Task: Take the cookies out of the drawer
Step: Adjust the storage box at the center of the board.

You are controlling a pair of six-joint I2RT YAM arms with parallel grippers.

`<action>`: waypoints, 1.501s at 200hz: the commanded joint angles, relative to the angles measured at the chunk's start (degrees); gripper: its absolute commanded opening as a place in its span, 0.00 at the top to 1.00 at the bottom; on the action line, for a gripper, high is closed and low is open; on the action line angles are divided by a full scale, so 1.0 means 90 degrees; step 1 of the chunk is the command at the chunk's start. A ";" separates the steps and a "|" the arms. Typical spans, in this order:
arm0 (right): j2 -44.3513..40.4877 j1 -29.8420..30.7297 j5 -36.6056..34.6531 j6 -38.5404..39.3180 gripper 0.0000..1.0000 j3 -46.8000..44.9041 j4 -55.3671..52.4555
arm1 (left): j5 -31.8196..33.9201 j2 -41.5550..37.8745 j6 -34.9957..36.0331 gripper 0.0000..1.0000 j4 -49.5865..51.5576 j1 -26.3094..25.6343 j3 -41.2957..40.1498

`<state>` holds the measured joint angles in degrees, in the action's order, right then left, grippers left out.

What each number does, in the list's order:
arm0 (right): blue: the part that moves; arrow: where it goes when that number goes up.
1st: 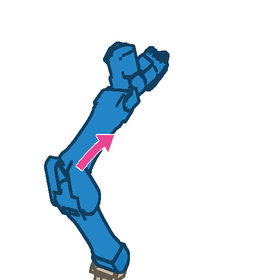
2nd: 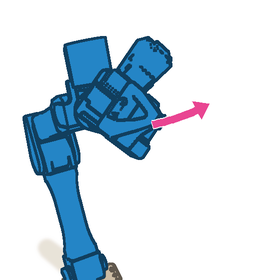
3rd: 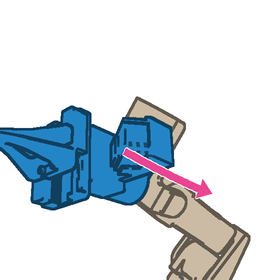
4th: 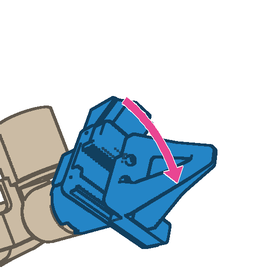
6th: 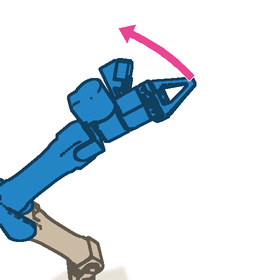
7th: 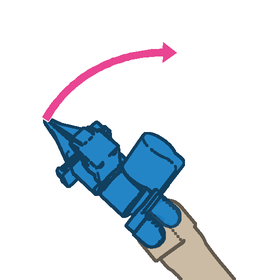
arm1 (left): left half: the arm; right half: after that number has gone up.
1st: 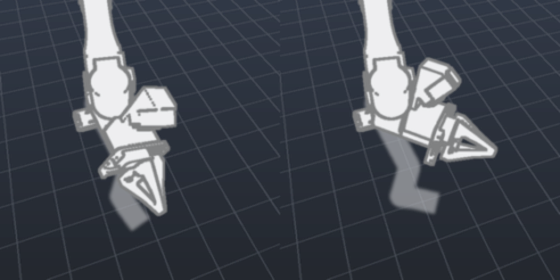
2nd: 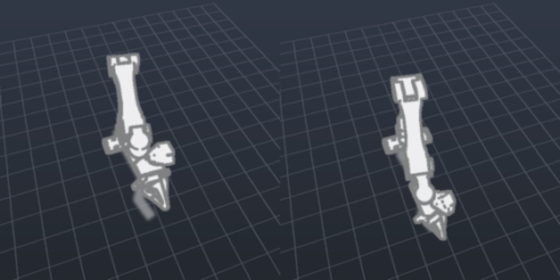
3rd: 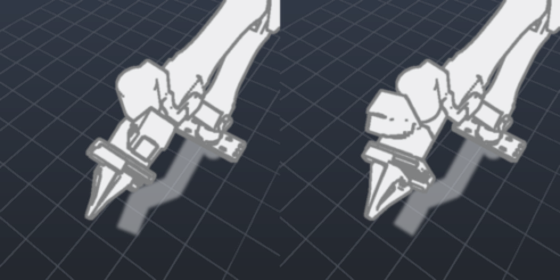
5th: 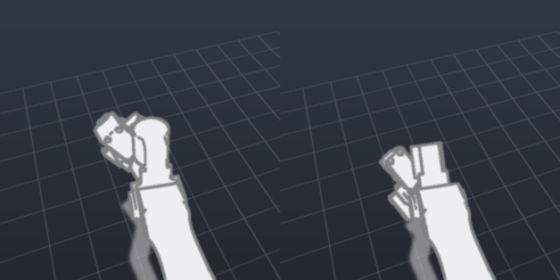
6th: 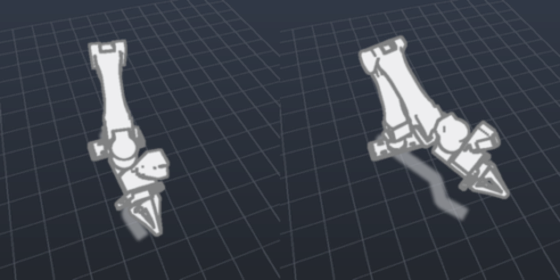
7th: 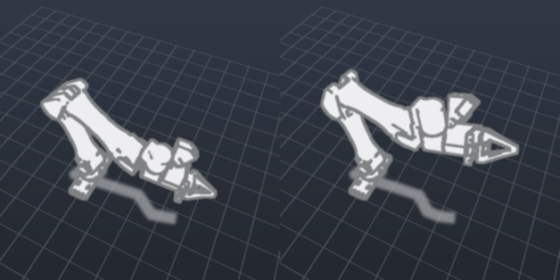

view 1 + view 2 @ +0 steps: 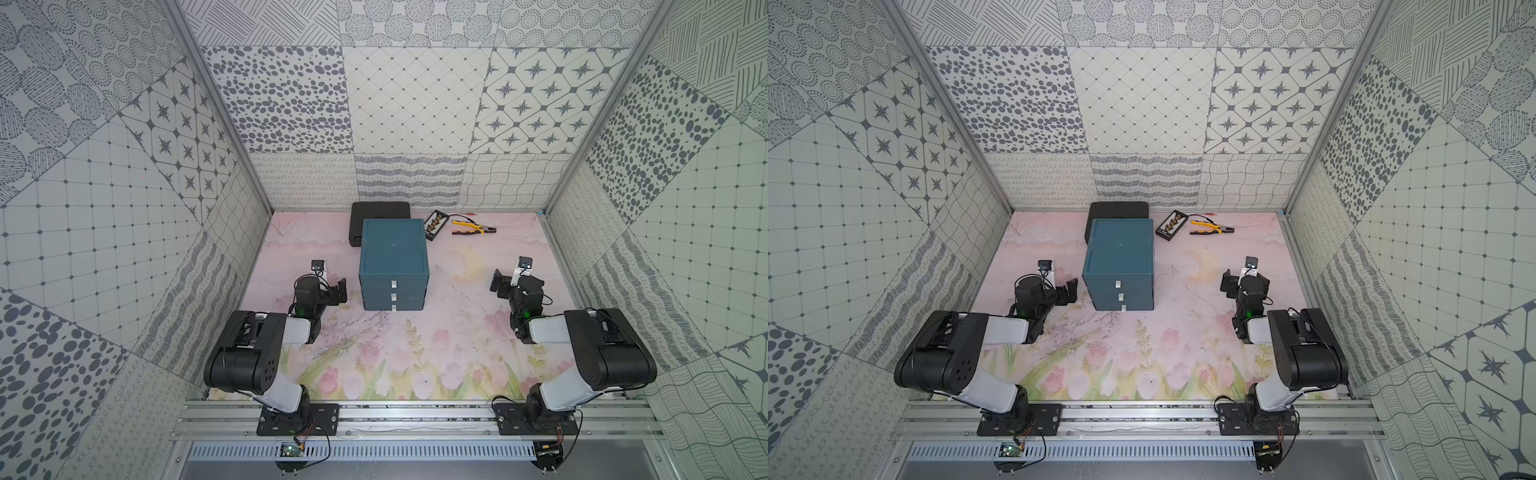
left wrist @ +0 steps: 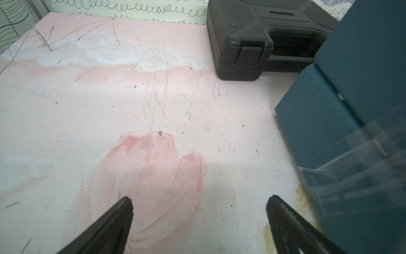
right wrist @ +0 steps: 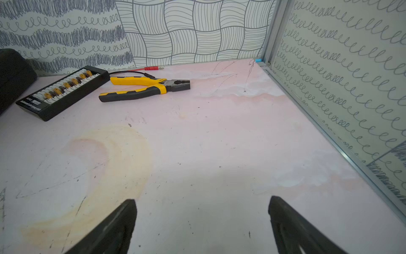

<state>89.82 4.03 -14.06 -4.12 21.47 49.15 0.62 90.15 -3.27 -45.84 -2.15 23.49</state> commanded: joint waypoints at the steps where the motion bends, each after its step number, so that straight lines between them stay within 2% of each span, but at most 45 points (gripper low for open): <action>1: -0.0098 -0.0018 -0.0009 -0.0033 0.02 0.0052 0.0174 | -0.0078 -0.0007 0.0057 0.01 -0.0197 0.0039 0.0052; 140: -0.0105 -0.0018 0.0012 -0.0023 0.02 0.0050 0.0216 | -0.0034 -0.0030 0.0095 0.01 -0.0220 0.0048 0.0051; 153: -0.0364 0.0027 0.0162 0.0106 0.02 0.0084 -0.0040 | 0.0337 -0.0448 -0.0036 0.01 0.0455 0.0016 0.0240; 164: -0.0834 0.0111 0.0047 0.0145 0.02 0.0208 -0.0723 | 0.0935 -0.0976 -0.0368 0.01 0.1774 -0.0006 0.0615; 178: -0.1460 0.0109 -0.0259 -0.0421 0.02 0.0545 -0.2116 | 0.2016 -0.1496 -0.1524 0.01 0.3164 -0.0013 0.1133; 186: -0.1776 0.0100 -0.0317 -0.0826 0.02 0.0744 -0.2924 | 0.2177 -0.1784 -0.2036 0.01 0.3779 -0.0018 0.1303; 201: -0.2370 0.0196 -0.0011 -0.0867 0.02 0.0853 -0.3854 | 0.1522 -0.2294 -0.2555 0.01 0.4212 -0.0011 0.1355; 217: -0.3158 0.0241 0.0099 -0.1420 0.02 0.0963 -0.4876 | 0.0464 -0.2698 -0.2946 0.01 0.4478 -0.0004 0.1453; 236: -0.4007 0.0247 0.1135 -0.1797 0.02 0.1015 -0.5697 | -0.0636 -0.2829 -0.3228 0.01 0.5121 -0.0014 0.1923; 263: -0.4585 0.0350 0.2435 -0.2949 0.02 0.1386 -0.6689 | -0.2118 -0.2911 -0.3552 0.02 0.5562 -0.0013 0.2436; 282: -0.4716 0.0813 0.2682 -0.3547 0.02 0.1364 -0.6782 | -0.2930 -0.3102 -0.3867 0.01 0.5342 -0.0008 0.2488; 300: -0.4582 0.1605 0.2384 -0.3691 0.02 0.1469 -0.6733 | -0.3417 -0.3260 -0.4207 0.01 0.4909 -0.0034 0.2372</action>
<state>47.90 11.79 4.36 -30.50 33.08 -7.73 -10.00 63.29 -30.09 -5.10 -2.17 44.12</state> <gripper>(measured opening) 0.984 0.986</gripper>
